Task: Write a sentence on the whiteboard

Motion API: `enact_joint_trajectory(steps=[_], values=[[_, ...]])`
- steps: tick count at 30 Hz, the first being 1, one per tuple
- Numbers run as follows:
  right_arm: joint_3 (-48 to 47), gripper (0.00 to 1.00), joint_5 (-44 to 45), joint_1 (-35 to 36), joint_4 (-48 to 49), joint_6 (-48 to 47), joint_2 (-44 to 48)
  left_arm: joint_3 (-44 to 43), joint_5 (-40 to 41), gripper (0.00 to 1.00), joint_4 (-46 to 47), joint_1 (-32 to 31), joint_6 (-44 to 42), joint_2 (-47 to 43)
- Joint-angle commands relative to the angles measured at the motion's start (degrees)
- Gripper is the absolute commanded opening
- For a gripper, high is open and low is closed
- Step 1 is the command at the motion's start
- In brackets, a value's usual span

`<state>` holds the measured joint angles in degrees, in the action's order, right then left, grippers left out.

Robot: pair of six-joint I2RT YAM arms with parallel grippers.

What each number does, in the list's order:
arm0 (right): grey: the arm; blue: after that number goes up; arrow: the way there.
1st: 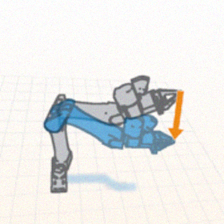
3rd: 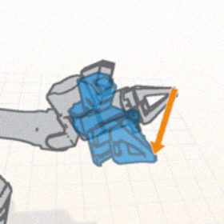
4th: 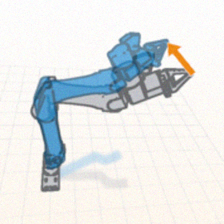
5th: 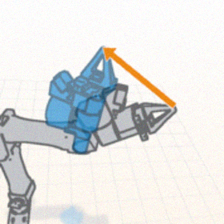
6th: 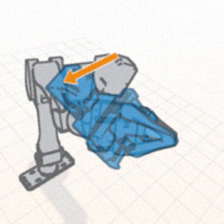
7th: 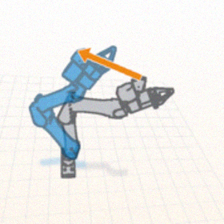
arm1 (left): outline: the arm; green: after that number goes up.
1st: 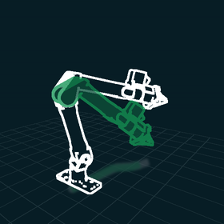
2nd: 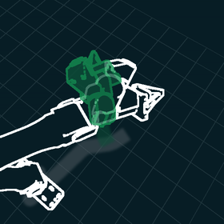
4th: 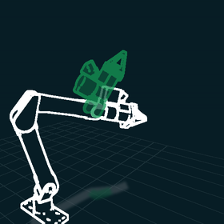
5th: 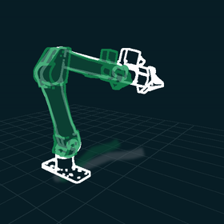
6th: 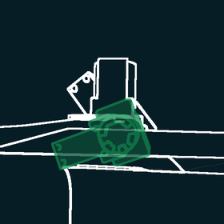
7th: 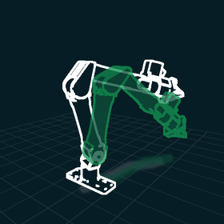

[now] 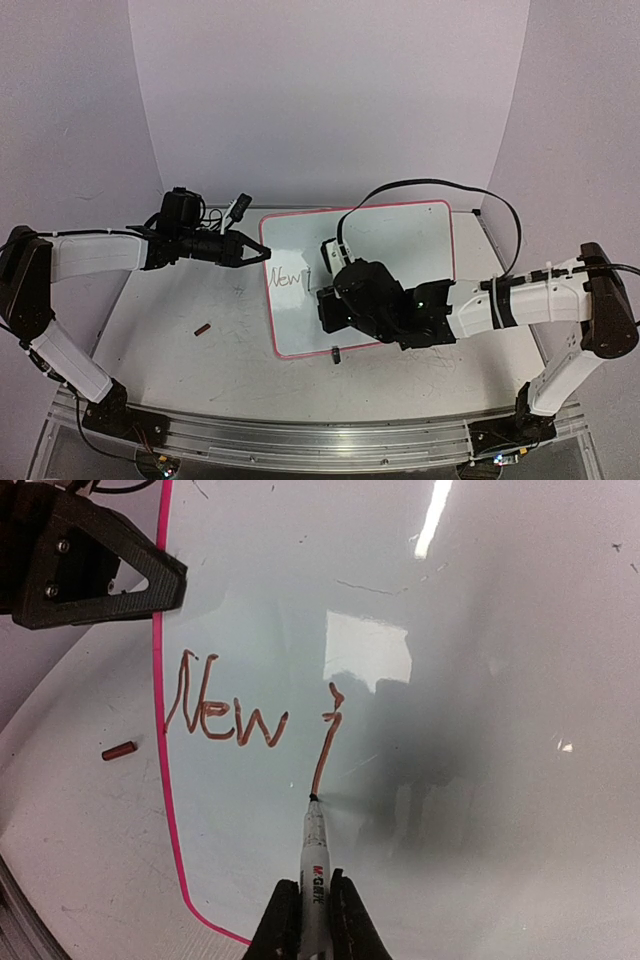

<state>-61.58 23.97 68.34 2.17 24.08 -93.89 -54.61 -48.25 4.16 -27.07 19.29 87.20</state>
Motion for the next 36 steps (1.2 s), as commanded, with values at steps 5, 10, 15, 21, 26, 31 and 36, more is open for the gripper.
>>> enact_joint_trajectory(steps=[5, 10, 15, 21, 26, 31, 36], values=[[-4.62, 0.00, 0.00, -0.09, 1.66, -3.01, -2.70, -0.14, -0.88, 0.10, 1.15, -0.79, -0.28, -0.63], [-2.34, 0.00, 1.09, -0.24, 3.23, -3.37, 4.23, -0.15, -0.99, 0.10, 1.14, -0.79, -0.27, -0.52], [0.26, 0.00, 0.98, -1.60, 3.26, -3.10, 5.69, -0.25, -1.31, 0.10, 1.16, -0.79, -0.14, -0.66], [-1.59, 0.00, 1.50, -1.88, 3.19, -3.18, 3.58, -0.19, -1.08, 0.10, 1.12, -0.79, -0.24, -0.63], [-1.28, 0.00, 0.99, -1.88, 3.20, -3.10, 2.94, -0.17, -1.06, 0.10, 1.11, -0.79, -0.30, -0.65], [-1.27, 0.00, 1.61, -1.84, 3.19, -3.14, 2.42, -0.20, -1.24, 0.10, 1.08, -0.79, -0.22, -0.56], [-2.11, 0.00, 1.44, -1.93, 3.19, -3.33, 1.32, -0.16, -1.08, 0.10, 1.07, -0.79, -0.30, -0.58]])
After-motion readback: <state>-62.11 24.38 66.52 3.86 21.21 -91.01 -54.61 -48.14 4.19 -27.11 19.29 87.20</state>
